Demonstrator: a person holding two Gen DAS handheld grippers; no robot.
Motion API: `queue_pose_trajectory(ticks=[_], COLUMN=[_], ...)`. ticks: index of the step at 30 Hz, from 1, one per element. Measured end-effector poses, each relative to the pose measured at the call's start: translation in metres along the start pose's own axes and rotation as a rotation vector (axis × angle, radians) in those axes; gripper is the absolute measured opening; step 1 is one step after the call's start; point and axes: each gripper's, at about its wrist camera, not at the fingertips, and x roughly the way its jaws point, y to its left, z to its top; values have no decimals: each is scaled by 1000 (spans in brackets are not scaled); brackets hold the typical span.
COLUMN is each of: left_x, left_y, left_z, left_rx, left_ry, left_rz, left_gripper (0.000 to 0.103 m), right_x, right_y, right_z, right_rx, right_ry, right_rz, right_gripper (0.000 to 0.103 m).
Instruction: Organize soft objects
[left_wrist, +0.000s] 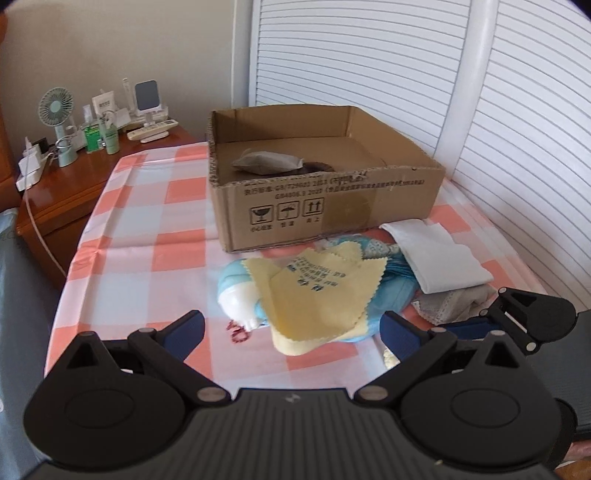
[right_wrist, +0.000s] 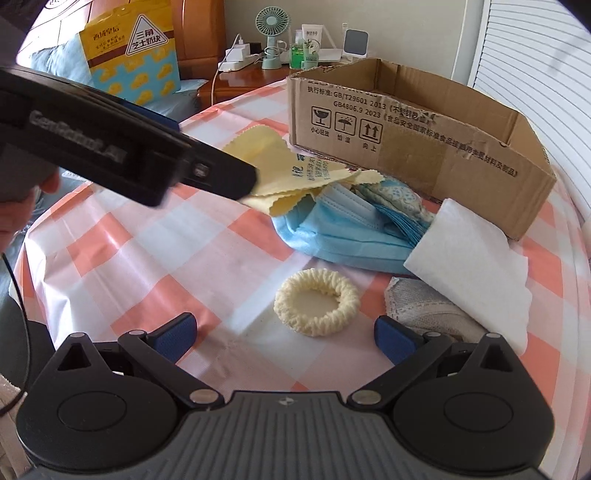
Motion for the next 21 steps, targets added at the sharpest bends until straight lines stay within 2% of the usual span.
queue_pose_trajectory(ticks=[2,6,7,9,13,15,19,20,21], left_x=[11,22,23,24,23,22,24,25,26], left_y=[-6,-8,-8,-8,-4,-2,2,1,0], left_z=[2,5,5,6,5,4,7,8,8], left_rx=[9,-7,-13,-15,-19,-27,-46,-41,-37], left_ry=[18,25,25,31,24,19,13,13,17], left_rz=[-25,-58,-57,-49,-28,-24,-15,-10,-7], left_gripper=[100,93,90,74,69,61,57,51,39], right_x=[1,1,1,0,-1,-1,-3,-3,-3], right_y=[-2,-3,-3,-3,-4,-3,-3,-3,-3], right_z=[0,-1,-2,-3,-4,-6,-8,-8,-8], right_rx=[4,3,5,7,8,5,3,2,3], right_ry=[-4,-13,-16,-21,-30,-33,-38,-38,-38], right_rz=[-6,-12,-13,-15,-12,-12,-14,-15,-16], right_gripper=[103,103,103,103,103,103,103,103,103])
